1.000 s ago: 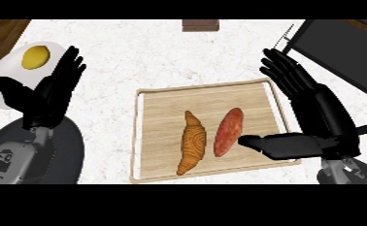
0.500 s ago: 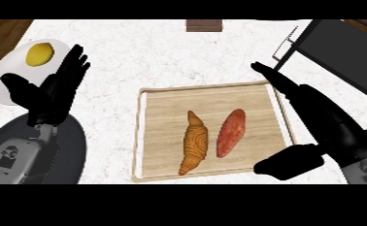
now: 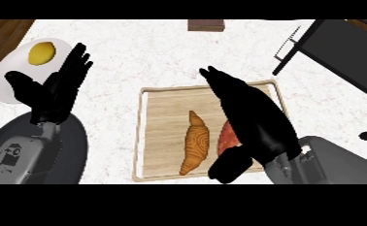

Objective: Pick the croissant from the tray and place it in the tiered shelf

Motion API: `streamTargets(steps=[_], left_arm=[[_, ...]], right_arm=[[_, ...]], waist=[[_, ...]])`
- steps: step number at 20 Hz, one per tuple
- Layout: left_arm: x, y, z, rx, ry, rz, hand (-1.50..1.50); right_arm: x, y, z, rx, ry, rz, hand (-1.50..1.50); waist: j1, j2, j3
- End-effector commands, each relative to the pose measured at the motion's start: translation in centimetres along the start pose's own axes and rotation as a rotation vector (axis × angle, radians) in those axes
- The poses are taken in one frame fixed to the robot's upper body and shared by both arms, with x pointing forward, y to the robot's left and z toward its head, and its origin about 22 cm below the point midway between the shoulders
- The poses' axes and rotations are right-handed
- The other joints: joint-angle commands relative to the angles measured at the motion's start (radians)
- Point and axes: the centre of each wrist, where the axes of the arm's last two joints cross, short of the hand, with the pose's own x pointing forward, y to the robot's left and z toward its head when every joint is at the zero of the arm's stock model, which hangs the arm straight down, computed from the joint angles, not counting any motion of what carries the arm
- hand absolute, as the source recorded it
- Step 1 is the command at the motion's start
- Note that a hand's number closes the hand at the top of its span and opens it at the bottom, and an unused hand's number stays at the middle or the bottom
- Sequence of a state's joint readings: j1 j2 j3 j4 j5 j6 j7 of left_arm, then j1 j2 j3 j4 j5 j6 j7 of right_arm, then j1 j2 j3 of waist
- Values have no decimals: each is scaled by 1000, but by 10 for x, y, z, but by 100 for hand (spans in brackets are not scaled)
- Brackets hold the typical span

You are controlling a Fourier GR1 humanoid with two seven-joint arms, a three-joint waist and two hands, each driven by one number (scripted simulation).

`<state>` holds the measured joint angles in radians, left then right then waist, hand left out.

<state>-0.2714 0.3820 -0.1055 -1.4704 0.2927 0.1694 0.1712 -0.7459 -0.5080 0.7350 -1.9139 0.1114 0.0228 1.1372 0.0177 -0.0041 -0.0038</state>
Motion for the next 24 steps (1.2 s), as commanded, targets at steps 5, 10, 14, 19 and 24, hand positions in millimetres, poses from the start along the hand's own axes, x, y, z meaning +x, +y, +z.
streamTargets(steps=[5, 10, 14, 19, 24], left_arm=[[5, 9, 4, 6, 8, -1, 0], [2, 15, 6, 9, 19, 9, 0], [-1, 7, 6, 0, 17, 17, 0], [-8, 22, 9, 11, 16, 20, 0], [-4, 4, 6, 18, 4, 18, 0]], right_arm=[[26, 34, -14, 67, 249, 181, -150], [33, 52, -13, 101, 257, 236, -150], [32, 67, -13, 95, 279, 255, -150], [25, 60, -28, 130, 301, 258, -150], [20, 80, -32, 128, 304, 221, -150]], waist=[[-9, -4, 1], [-15, -4, 2], [-23, -3, 2], [-18, 0, 2], [-19, 1, 3]])
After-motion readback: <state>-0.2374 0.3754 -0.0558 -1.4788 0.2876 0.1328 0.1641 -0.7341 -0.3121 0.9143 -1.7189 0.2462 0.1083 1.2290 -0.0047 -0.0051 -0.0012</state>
